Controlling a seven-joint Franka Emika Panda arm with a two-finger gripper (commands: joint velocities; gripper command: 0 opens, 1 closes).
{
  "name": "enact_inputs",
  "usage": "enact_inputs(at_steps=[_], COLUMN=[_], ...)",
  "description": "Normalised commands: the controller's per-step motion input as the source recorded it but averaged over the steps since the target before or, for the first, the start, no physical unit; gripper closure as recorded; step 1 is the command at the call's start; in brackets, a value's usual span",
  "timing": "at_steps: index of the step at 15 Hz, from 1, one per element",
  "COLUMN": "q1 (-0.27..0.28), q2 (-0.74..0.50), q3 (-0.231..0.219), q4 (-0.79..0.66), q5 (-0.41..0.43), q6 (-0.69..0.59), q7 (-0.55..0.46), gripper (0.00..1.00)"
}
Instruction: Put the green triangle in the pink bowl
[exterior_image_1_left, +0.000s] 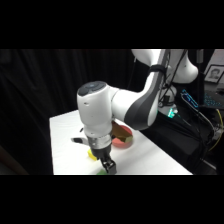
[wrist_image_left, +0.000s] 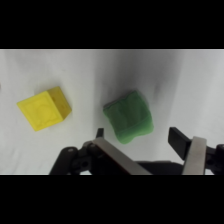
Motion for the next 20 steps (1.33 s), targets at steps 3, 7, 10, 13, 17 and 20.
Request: enact_inputs(at_steps=[3,7,10,13,17,20], q1=[0.033,0.044,0.038,0.034,0.058,0.044], q2=[0.23,0.23,0.23,0.22,0.18,0.18], q3=[-0.044,-0.040,-0.039,-0.016,-0.008,-0.008], q4=[0.29,0.28,0.25,0.24,0.24,0.25], q5=[0.057,0.068,0.080,0.103,0.093,0.087], q6=[0.07,0.05,0.05,0.03,0.02,0.00], q7=[0.00,0.01,-0.01,-0.02,-0.02,-0.04], gripper=[0.00,0.00,0.00,0.00,0.00,0.26])
